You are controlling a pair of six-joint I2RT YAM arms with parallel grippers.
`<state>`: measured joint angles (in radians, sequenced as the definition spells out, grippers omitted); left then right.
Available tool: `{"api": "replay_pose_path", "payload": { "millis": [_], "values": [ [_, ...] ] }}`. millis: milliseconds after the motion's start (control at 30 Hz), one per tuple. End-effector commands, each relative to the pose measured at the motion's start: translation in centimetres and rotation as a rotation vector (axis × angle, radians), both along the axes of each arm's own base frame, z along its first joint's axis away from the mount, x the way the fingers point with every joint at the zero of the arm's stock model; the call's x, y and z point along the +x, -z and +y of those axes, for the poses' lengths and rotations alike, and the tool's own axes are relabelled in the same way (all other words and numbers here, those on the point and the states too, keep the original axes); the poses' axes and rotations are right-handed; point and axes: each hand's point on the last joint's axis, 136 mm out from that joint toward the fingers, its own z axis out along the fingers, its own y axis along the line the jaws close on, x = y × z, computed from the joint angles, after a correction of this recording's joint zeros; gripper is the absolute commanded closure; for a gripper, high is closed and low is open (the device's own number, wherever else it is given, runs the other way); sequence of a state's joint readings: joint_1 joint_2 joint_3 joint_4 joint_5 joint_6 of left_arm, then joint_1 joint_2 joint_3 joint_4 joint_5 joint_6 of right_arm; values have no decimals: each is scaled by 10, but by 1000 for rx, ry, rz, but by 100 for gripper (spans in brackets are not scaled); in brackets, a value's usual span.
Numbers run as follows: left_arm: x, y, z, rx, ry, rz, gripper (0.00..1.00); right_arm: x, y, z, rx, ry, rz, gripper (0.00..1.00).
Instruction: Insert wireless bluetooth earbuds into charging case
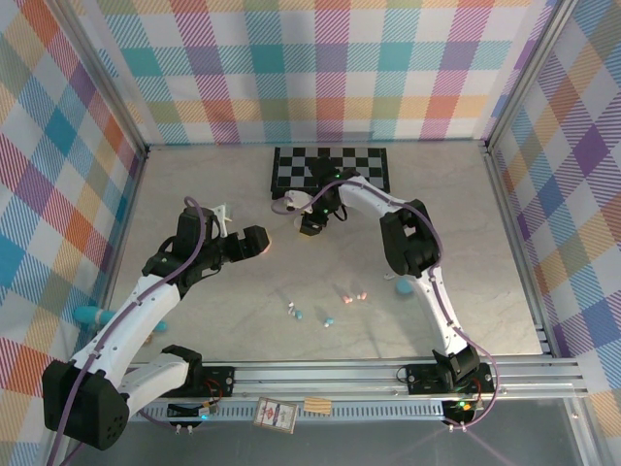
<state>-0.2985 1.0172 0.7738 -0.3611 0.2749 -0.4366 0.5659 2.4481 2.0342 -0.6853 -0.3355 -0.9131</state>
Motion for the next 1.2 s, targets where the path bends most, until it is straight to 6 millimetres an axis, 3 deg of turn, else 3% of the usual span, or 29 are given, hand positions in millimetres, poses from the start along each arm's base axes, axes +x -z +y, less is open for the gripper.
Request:
{"api": "replay_pose_path", "payload": {
  "millis": [0,333,667,900,1167],
  "values": [
    [-2,8,3,14,-1,7,3,-21,-15,1,33,-54,20,52],
    [1,13,-12,-65,29,70,1,-72,-52,-22,106,-46,-18,53],
    [18,7,-74,-355,181,160,24,-116,-103,-36,178,-47,-76,54],
    [25,4,-102,-466,228,178,32,-129,-126,-31,263,-63,-49,53],
    [26,-1,-114,-498,252,163,41,-136,-137,-24,323,-89,-28,54]
  ]
}}
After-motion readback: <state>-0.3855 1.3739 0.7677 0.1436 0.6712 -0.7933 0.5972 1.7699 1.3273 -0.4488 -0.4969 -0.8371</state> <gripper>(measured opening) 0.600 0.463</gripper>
